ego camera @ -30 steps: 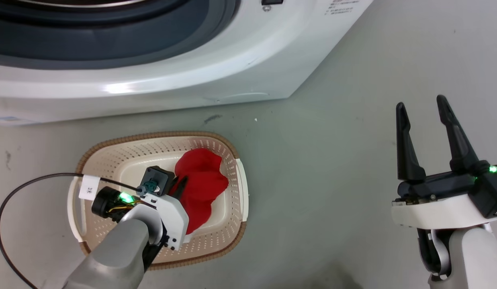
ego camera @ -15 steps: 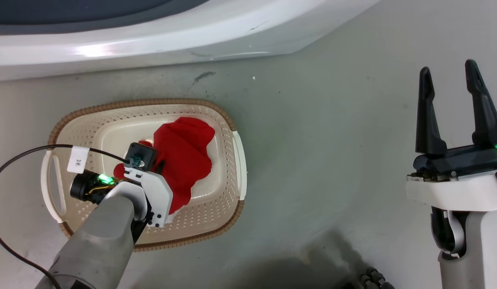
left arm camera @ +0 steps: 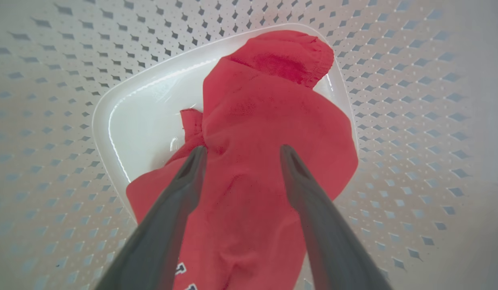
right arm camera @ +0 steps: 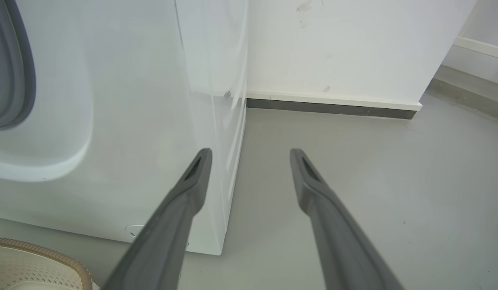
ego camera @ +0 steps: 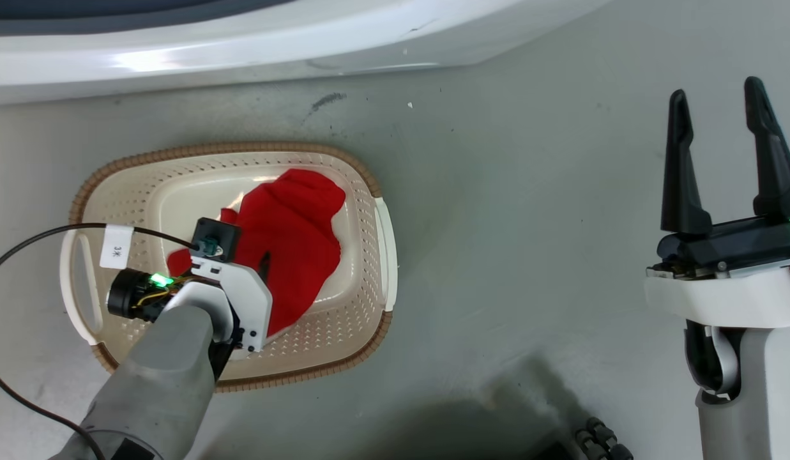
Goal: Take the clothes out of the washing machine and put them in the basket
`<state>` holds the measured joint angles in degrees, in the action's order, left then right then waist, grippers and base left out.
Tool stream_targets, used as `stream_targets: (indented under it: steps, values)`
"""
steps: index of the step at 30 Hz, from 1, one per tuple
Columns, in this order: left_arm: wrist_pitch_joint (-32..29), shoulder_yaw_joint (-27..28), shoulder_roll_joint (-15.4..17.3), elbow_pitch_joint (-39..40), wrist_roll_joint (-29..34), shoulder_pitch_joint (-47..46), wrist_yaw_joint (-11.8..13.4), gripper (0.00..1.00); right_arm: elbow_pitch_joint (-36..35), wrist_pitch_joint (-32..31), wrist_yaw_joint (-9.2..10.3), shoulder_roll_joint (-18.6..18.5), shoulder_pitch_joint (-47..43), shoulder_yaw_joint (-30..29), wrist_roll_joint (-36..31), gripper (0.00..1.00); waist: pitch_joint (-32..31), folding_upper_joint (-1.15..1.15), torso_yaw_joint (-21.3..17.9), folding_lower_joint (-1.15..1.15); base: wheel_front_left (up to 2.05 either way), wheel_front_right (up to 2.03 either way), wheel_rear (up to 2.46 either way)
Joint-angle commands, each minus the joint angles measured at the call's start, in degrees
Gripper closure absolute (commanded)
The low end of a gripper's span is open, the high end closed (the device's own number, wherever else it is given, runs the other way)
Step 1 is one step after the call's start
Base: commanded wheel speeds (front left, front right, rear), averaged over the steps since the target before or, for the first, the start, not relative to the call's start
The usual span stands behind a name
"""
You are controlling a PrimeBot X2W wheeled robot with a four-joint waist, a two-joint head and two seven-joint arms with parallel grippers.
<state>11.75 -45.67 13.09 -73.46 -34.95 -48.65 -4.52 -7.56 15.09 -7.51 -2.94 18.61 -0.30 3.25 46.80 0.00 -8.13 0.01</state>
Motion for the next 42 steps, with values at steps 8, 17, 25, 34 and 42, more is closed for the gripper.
stream_targets:
  steps: [8,17,25,34,42]
  values:
    - [1.87,0.49,-1.23,-0.21,-1.10,2.68,0.17,0.00,1.54,0.12,0.04,0.11,-0.99,1.53,-0.67,0.00,-6.55,0.00,0.92,-0.01,0.00,0.00,0.00]
    - [3.51,1.79,-2.18,3.91,-0.84,7.03,1.52,0.00,3.89,0.12,0.04,0.11,-5.39,2.56,-1.60,0.00,-15.98,0.00,2.86,-0.01,0.00,0.00,0.00]
    - [3.44,7.88,-0.27,16.58,2.97,15.75,5.35,0.00,5.48,0.12,0.04,0.12,-10.05,2.87,-2.08,0.00,-24.25,0.00,4.29,-0.01,0.00,0.00,0.00]
    - [3.46,16.54,0.65,29.16,8.78,23.53,8.29,0.00,6.45,0.12,0.04,0.11,-13.39,3.10,-2.11,0.00,-30.59,0.00,5.83,-0.01,0.00,0.00,0.00]
    - [3.45,26.10,1.01,43.32,16.09,30.39,11.38,0.00,7.19,0.12,0.04,0.12,-16.45,3.73,-1.76,0.00,-35.72,0.00,6.56,-0.01,0.00,0.00,0.00]
